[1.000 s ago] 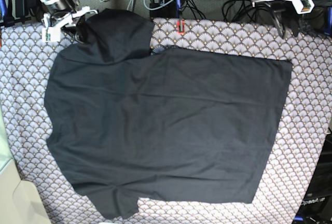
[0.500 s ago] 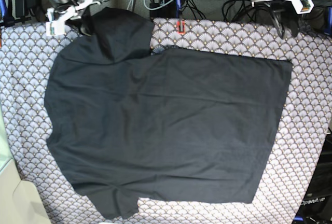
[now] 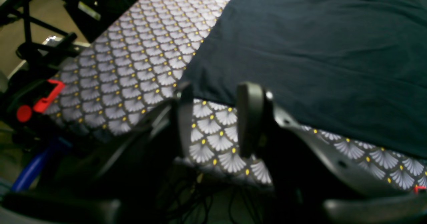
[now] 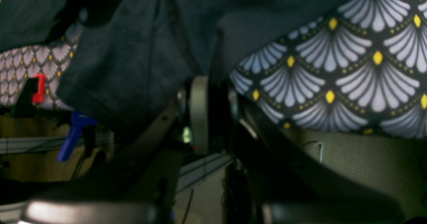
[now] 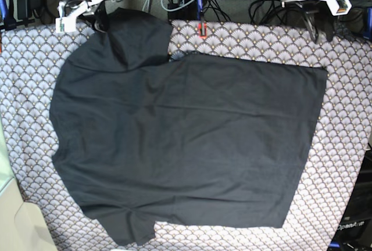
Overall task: Fold the T-shirt properly
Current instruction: 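Move the left gripper to the opposite shoulder corner and grasp it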
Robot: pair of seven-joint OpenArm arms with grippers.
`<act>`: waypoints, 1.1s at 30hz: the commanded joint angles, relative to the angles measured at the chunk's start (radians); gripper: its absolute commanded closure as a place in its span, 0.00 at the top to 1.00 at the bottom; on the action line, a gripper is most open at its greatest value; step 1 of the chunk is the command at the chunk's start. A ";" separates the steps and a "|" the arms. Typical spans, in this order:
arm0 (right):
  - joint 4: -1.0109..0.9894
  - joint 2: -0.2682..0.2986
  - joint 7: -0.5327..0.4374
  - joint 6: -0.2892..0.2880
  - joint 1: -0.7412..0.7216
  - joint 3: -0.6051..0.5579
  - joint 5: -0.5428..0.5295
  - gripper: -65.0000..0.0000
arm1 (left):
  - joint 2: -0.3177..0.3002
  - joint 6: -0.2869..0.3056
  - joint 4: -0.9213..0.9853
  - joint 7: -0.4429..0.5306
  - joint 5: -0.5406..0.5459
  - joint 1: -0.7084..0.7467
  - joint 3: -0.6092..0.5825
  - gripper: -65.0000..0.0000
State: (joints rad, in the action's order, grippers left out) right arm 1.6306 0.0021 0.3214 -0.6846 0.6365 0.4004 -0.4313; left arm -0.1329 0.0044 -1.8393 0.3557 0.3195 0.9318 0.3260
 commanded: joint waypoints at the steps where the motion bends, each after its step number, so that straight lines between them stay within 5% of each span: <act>1: 0.010 0.005 -0.009 -0.014 0.006 0.004 -0.008 0.15 | -0.003 0.003 -0.013 0.032 0.000 0.016 0.008 0.34; 10: 0.009 0.035 -0.009 -0.014 0.006 0.002 -0.008 0.05 | -0.003 -0.001 -0.013 0.018 0.000 0.010 0.008 0.34; 33: 0.018 0.071 -0.011 -0.014 -0.014 0.004 -0.008 0.00 | -0.001 0.007 0.053 -0.375 0.000 -0.285 0.186 0.37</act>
State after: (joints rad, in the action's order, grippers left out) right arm 1.6306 0.0616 0.3298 -0.6842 0.6182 0.3985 -0.4263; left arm -0.1265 0.0093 -1.7721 -0.0498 0.3195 0.6422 0.5037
